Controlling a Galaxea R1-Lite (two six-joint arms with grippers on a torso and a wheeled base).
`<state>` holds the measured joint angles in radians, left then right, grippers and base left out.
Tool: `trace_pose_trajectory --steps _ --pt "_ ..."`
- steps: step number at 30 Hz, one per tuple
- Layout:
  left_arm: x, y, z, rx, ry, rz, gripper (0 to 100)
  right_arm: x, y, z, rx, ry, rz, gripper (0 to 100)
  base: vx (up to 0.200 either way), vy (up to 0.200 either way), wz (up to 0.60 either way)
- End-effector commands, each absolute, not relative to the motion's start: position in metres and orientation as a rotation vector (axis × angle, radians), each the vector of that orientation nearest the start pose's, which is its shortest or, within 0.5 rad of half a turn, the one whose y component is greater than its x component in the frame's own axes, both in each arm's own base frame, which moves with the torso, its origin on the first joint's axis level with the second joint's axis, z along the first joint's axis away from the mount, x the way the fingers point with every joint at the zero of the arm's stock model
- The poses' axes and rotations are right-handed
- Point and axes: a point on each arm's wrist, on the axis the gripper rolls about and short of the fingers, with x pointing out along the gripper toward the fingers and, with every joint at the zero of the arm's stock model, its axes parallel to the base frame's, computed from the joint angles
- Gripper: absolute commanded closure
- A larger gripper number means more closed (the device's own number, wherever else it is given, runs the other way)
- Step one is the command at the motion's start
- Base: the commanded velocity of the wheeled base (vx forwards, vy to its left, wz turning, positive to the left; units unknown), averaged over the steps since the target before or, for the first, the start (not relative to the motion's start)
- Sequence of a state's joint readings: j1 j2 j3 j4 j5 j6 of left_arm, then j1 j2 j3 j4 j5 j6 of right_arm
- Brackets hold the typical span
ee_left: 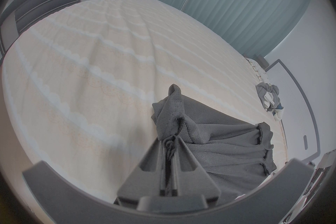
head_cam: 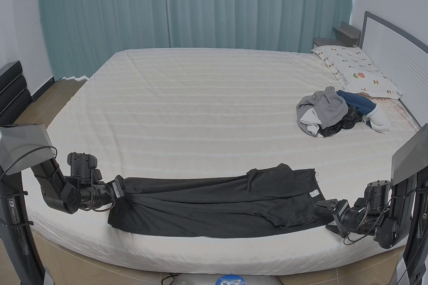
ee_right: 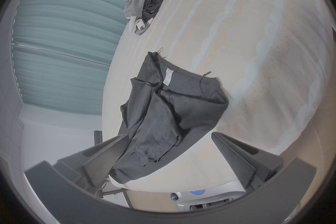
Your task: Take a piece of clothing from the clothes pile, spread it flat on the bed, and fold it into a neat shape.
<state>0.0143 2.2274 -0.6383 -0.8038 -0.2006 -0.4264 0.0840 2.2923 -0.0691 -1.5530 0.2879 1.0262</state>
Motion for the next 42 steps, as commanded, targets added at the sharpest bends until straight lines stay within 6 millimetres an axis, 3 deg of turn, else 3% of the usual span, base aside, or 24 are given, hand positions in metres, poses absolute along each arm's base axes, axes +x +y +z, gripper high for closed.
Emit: trace_pose_trajectory --steps 1,7,16,25,32,38,42 --pt "0.327 0.006 -0.002 -0.497 0.784 -0.002 100 0.231 0.026 -0.022 1.043 0.788 -0.012 0 0.0 0.0 0.0" --pt "0.329 0.02 0.013 -0.532 0.768 -0.01 100 0.231 0.026 -0.022 1.043 0.787 -0.011 0 0.0 0.0 0.0" --pt "0.332 0.018 0.01 -0.546 0.797 -0.016 100 0.231 0.026 -0.022 1.043 0.787 -0.011 0 0.0 0.0 0.0" --pt "0.331 0.016 0.009 -0.545 0.803 -0.02 100 0.231 0.026 -0.022 1.043 0.787 -0.011 0 -0.2 0.0 0.0" --pt "0.333 0.016 0.01 -0.546 0.793 -0.023 100 0.231 0.026 -0.022 1.043 0.788 -0.012 0 0.0 0.0 0.0" --pt "0.342 0.002 0.019 -0.632 0.767 -0.017 100 0.231 0.026 -0.022 1.043 0.786 -0.012 0 0.0 0.0 0.0" --pt "0.342 -0.021 0.027 -0.66 0.771 -0.059 100 0.232 0.026 -0.021 1.043 0.784 -0.01 0 0.0 -0.1 0.0"
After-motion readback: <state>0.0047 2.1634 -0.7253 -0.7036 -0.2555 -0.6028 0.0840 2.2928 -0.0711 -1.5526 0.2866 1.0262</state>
